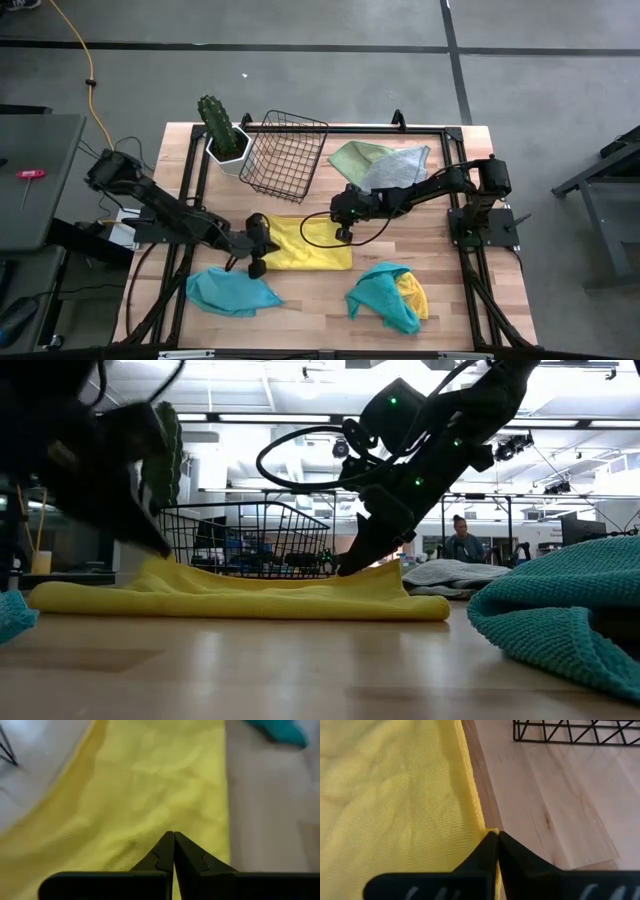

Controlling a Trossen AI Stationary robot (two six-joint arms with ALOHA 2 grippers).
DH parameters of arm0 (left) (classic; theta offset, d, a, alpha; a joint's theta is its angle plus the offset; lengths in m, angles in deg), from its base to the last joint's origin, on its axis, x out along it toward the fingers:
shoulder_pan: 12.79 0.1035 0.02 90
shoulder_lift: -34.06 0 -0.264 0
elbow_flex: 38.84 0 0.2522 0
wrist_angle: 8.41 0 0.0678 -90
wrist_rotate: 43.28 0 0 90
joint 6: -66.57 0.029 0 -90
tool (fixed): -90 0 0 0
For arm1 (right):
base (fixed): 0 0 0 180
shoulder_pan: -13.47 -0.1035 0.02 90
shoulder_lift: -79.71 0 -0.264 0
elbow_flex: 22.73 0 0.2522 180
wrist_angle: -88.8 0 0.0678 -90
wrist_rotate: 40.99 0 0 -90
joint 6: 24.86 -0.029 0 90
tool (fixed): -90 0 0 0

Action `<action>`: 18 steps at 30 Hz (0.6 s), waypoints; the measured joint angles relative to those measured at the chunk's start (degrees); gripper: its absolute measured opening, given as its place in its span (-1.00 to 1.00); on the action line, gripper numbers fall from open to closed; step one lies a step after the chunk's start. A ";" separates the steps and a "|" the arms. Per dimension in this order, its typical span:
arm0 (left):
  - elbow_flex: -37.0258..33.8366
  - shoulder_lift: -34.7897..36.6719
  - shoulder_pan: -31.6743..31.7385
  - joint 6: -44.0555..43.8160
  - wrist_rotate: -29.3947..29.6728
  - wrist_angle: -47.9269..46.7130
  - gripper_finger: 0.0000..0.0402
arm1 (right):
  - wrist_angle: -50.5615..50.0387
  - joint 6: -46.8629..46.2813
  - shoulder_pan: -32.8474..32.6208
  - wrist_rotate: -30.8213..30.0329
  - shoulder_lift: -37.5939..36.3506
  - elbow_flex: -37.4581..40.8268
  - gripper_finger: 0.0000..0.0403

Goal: Fold microfiber towels
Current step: Fold the left yellow microfiber cloth

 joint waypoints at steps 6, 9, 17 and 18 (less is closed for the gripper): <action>0.07 10.92 0.09 0.61 8.91 -10.56 -0.97 | -0.18 0.00 -0.07 -0.02 -0.04 0.00 -1.00; 0.07 13.54 0.09 -1.64 15.01 -17.08 -0.91 | -0.24 0.00 -0.07 -0.02 -0.04 0.00 -1.00; 0.07 13.55 1.23 -9.93 19.81 -28.18 -0.56 | -0.28 0.13 -0.07 -0.02 -0.07 0.00 -1.00; 0.07 13.57 1.78 -10.01 19.80 -28.72 -0.51 | -0.29 0.13 -0.07 -0.02 -0.07 0.00 -1.00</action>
